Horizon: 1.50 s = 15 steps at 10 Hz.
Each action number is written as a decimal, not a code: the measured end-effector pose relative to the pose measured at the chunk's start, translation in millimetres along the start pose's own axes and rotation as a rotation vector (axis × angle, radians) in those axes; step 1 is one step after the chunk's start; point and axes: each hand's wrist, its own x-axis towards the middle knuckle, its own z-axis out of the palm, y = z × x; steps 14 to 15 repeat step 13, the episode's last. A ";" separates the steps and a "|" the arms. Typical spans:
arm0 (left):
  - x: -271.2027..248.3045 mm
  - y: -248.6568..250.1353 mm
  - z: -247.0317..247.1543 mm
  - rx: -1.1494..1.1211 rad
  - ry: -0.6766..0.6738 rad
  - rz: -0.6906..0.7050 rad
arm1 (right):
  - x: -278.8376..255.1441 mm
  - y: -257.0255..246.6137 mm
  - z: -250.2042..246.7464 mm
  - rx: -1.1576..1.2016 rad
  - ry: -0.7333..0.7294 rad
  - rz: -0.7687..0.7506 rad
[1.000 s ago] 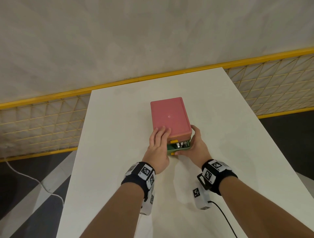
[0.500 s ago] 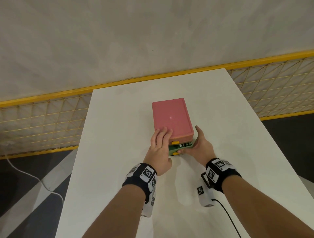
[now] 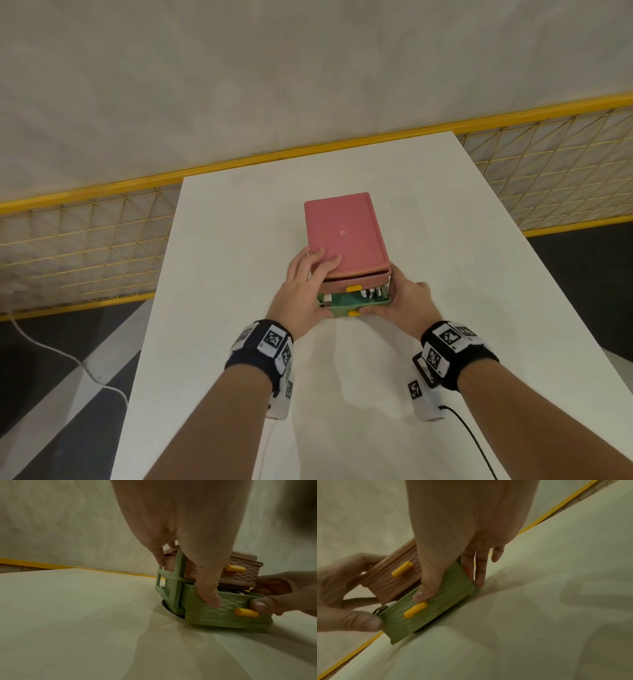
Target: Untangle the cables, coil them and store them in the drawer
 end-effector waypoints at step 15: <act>-0.7 8.2 -29.1 -0.222 0.301 -0.094 | 11.9 -37.7 -27.9 0.036 0.119 0.019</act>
